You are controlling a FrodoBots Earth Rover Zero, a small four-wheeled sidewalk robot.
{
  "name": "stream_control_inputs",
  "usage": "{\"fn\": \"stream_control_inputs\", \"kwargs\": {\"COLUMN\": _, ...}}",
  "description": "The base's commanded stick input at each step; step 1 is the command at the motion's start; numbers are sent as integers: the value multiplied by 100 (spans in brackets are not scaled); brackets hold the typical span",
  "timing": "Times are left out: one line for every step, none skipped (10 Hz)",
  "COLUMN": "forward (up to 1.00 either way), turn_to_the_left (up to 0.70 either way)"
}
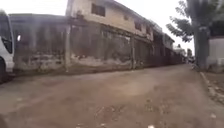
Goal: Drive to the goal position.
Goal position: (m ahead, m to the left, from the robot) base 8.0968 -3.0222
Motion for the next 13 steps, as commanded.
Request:
{"fn": "stream_control_inputs", "kwargs": {"forward": 100, "turn_to_the_left": 0}}
{"fn": "stream_control_inputs", "kwargs": {"forward": 100, "turn_to_the_left": 0}}
{"fn": "stream_control_inputs", "kwargs": {"forward": 100, "turn_to_the_left": 0}}
{"fn": "stream_control_inputs", "kwargs": {"forward": 100, "turn_to_the_left": 0}}
{"fn": "stream_control_inputs", "kwargs": {"forward": 100, "turn_to_the_left": -8}}
{"fn": "stream_control_inputs", "kwargs": {"forward": 100, "turn_to_the_left": -24}}
{"fn": "stream_control_inputs", "kwargs": {"forward": 100, "turn_to_the_left": -11}}
{"fn": "stream_control_inputs", "kwargs": {"forward": 100, "turn_to_the_left": 0}}
{"fn": "stream_control_inputs", "kwargs": {"forward": 100, "turn_to_the_left": 0}}
{"fn": "stream_control_inputs", "kwargs": {"forward": 100, "turn_to_the_left": 0}}
{"fn": "stream_control_inputs", "kwargs": {"forward": 100, "turn_to_the_left": 0}}
{"fn": "stream_control_inputs", "kwargs": {"forward": 100, "turn_to_the_left": -4}}
{"fn": "stream_control_inputs", "kwargs": {"forward": 100, "turn_to_the_left": -23}}
